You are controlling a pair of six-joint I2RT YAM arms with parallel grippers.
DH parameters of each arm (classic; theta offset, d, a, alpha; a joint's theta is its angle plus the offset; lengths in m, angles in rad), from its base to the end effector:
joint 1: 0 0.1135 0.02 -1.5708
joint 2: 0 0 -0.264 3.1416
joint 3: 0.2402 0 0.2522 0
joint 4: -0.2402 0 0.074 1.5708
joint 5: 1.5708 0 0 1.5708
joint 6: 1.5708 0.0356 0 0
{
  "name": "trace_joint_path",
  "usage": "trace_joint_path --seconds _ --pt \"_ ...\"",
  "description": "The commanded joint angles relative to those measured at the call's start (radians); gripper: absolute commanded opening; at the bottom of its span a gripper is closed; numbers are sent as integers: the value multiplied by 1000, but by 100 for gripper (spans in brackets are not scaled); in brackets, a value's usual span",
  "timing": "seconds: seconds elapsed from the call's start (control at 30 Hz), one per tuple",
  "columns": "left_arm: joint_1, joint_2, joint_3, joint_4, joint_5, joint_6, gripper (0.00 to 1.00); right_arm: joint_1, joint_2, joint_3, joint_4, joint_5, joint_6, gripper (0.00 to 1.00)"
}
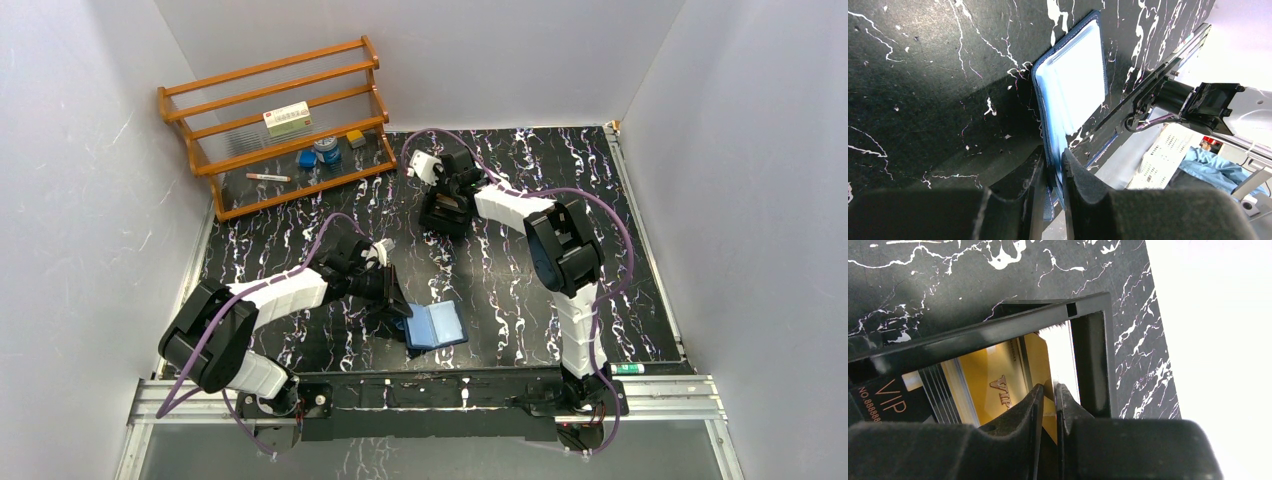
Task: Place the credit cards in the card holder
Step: Pick up the credit card from the storage box.
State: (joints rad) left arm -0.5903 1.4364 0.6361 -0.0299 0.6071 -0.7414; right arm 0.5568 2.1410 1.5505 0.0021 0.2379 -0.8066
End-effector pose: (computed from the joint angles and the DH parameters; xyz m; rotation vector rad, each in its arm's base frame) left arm 0.2113 -0.1660 0.1649 0.1204 2.6472 -1.2788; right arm 0.4202 0.2517 0.1889 -1.2557 1.7669 -0.4007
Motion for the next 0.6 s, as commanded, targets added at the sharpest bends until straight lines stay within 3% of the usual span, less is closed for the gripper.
trace_joint_path --seconds 0.0,0.57 --pt "6 -19 -13 5 29 -6 16 -3 -62 28 50 4 50 22" --pt "5 -36 -35 25 33 -17 17 -15 -73 69 15 17 80 29"
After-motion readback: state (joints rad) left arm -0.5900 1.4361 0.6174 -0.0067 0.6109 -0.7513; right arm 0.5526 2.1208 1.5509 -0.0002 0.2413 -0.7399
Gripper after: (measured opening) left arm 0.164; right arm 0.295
